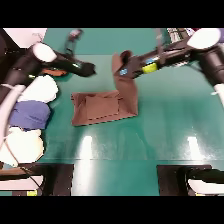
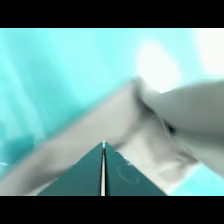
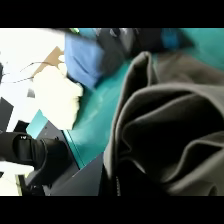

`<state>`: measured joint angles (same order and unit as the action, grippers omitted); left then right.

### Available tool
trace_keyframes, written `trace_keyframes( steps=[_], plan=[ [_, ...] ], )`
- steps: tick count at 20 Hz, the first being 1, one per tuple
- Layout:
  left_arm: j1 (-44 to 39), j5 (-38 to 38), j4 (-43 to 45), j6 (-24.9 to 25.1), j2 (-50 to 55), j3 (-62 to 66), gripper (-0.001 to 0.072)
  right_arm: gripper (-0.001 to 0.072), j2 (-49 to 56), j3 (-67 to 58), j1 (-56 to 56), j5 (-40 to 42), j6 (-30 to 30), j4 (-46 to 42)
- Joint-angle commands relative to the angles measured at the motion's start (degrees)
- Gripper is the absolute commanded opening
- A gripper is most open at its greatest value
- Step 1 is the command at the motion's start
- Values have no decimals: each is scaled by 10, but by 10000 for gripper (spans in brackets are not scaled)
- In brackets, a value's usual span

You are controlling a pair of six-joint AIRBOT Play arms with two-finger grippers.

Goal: Fold the shirts.

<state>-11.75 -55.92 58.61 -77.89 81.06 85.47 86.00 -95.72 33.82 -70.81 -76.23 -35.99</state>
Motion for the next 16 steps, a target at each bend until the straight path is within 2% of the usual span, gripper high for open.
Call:
trace_keyframes(
  steps=[1,2,3,4,7,8,9,13,16],
  plan=[
    [101,-23,32,4,-80,1,27,31,64,-1,110,150,19,0],
    [122,-25,32,4,-94,1,27,193,87,-1,141,186,26,0],
    [142,-28,32,3,-106,1,27,433,106,-1,165,211,33,1],
    [157,-34,32,4,-113,1,27,580,123,-2,184,223,33,5],
    [186,-73,31,4,-121,1,27,557,139,-25,185,162,37,-19],
    [188,-87,31,9,-121,1,27,474,132,-31,171,126,37,-51],
    [188,-100,32,21,-121,0,27,451,124,-31,154,92,37,-85],
    [188,-123,30,30,-121,0,27,444,93,-20,61,-57,-1,-218],
    [188,-137,30,30,-120,-1,27,444,46,75,-24,-67,-2,-225]
  ],
)
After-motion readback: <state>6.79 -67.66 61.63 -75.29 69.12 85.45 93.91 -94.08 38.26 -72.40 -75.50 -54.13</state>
